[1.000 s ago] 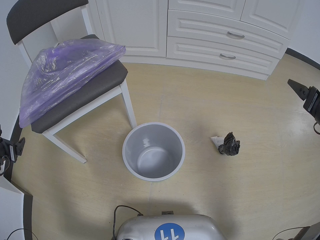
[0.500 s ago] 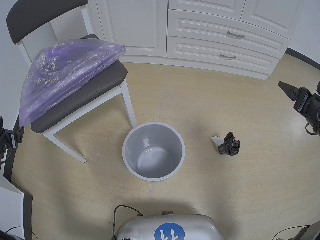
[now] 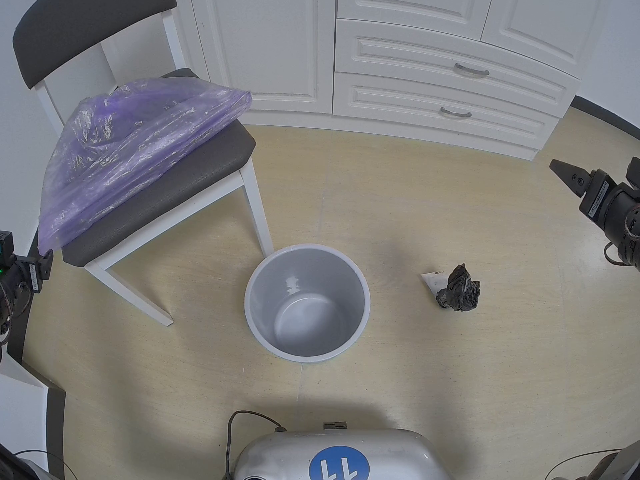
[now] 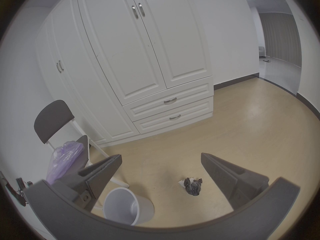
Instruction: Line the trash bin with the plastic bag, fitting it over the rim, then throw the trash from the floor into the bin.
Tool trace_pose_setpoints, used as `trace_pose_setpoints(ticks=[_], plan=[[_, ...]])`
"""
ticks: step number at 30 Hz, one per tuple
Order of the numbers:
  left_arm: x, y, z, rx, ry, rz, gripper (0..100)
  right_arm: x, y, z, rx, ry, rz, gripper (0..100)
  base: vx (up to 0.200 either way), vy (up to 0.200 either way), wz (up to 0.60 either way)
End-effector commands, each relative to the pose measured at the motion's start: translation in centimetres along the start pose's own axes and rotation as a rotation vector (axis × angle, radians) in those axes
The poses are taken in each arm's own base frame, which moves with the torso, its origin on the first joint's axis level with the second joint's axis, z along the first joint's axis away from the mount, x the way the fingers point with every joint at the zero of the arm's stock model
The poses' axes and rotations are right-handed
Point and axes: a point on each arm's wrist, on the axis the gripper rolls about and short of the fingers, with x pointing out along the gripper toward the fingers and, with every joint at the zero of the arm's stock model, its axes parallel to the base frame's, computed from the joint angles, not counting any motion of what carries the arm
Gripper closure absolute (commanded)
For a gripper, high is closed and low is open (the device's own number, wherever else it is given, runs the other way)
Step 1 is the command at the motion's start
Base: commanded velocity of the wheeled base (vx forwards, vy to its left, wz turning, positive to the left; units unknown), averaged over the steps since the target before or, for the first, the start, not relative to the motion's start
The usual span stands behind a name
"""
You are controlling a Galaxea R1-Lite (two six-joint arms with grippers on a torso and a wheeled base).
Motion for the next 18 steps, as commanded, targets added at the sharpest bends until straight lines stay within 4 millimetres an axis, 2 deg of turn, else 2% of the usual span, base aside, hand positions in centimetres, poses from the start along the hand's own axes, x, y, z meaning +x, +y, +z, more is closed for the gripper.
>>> trace_pose_setpoints(ticks=[1,18], plan=[[0.8,0.0,-0.5,-0.016,0.014,-0.001,0,0.4,0.0,-0.3,-0.002,0.013,-0.009,0,0.0,0.0,0.0],[2.4,0.6,0.8,-0.116,-0.046,0.026,0,0.5,-0.2,-0.5,-0.004,0.018,-0.013,0,0.0,0.0,0.0]])
